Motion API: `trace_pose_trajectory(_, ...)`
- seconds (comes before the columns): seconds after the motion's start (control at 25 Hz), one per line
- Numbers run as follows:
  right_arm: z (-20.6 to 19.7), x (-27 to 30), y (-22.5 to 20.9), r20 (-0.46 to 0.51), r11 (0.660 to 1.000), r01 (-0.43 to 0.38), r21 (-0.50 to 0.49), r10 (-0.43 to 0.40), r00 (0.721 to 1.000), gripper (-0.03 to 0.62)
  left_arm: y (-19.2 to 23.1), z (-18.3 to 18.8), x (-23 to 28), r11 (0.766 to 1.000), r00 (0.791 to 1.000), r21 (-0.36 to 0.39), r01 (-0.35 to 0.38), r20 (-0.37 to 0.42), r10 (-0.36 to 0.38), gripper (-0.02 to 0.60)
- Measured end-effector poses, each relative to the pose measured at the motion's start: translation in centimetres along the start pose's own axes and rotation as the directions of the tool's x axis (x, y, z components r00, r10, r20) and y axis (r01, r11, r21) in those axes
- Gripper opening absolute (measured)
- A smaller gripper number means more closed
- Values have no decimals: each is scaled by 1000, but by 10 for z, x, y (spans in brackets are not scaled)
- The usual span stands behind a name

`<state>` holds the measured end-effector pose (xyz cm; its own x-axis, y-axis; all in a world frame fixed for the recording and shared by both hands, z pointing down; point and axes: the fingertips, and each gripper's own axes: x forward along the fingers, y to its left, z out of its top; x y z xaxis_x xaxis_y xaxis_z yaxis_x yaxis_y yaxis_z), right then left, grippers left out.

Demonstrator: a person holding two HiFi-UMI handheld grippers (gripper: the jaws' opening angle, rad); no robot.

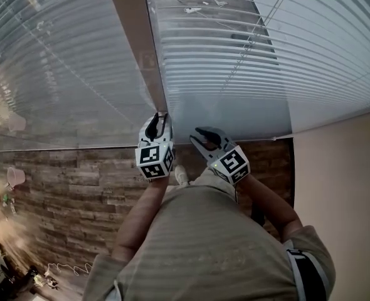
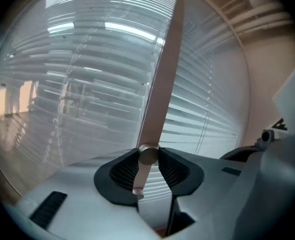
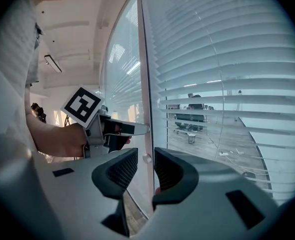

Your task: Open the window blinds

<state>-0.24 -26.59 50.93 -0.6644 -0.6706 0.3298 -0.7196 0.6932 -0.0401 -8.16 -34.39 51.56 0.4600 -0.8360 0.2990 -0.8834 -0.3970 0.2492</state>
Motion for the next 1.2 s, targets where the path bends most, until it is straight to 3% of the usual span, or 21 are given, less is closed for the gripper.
trace_pose_trajectory(0.16, -4, 0, 0, -8, 1000, -19, -4, 19, 1000, 106, -1, -3, 4, 987, 999, 155, -51, -10, 53, 138)
trace_pose_trajectory(0.4, 2, -3, 2, -19, 998, -53, -23, 53, 998, 106, -4, -5, -1, 939, 993, 327, -107, -11, 117, 137)
trace_pose_trajectory(0.48, 7, -3, 2, -20, 997, -68, -34, 67, 998, 106, -4, -3, -2, 908, 990, 398, -132, 0, 143, 138)
trace_pose_trajectory(0.64, 9, -6, 7, -22, 991, -118, -58, 116, 993, 106, -2, -13, -4, 807, 978, 565, -172, 0, 208, 138)
trace_pose_trajectory(0.68, 7, -7, 7, -20, 990, -130, -57, 130, 991, 106, -1, -17, -4, 805, 978, 569, -166, -11, 209, 138)
trace_pose_trajectory(0.72, 4, -8, 5, -19, 989, -141, -54, 140, 990, 106, -2, -20, -1, 826, 981, 544, -148, -24, 192, 138)
trace_pose_trajectory(0.76, -2, -7, 1, -16, 988, -148, -47, 147, 989, 106, -4, -24, 3, 868, 988, 482, -114, -36, 150, 139)
trace_pose_trajectory(0.8, -9, -6, -3, -13, 987, -155, -37, 154, 988, 106, -7, -27, 7, 926, 996, 373, -63, -39, 83, 168)
trace_pose_trajectory(0.84, -16, -4, -6, -10, 986, -163, -22, 163, 987, 106, -9, -27, 9, 977, 1000, 215, 1, -22, 4, 222)
trace_pose_trajectory(0.88, -22, -3, -6, -6, 985, -173, -5, 173, 985, 106, -9, -26, 8, 998, 998, 29, 61, 18, -62, 251)
trace_pose_trajectory(0.92, -25, -4, -3, 0, 983, -186, 11, 186, 983, 106, -6, -25, 3, 983, 993, -149, 108, 65, -99, 256)
trace_pose_trajectory(1.0, -20, -11, 8, 13, 977, -210, 22, 210, 978, 106, 2, -22, -12, 903, 987, -402, 149, 122, -108, 256)
trace_pose_trajectory(1.08, -10, -20, 20, 22, 973, -228, 14, 228, 973, 106, 4, -21, -24, 836, 984, -523, 166, 138, -109, 256)
trace_pose_trajectory(1.2, -12, -20, 15, 28, 968, -250, 6, 250, 968, 106, -1, -26, -19, 789, 976, -580, 203, 182, -118, 256)
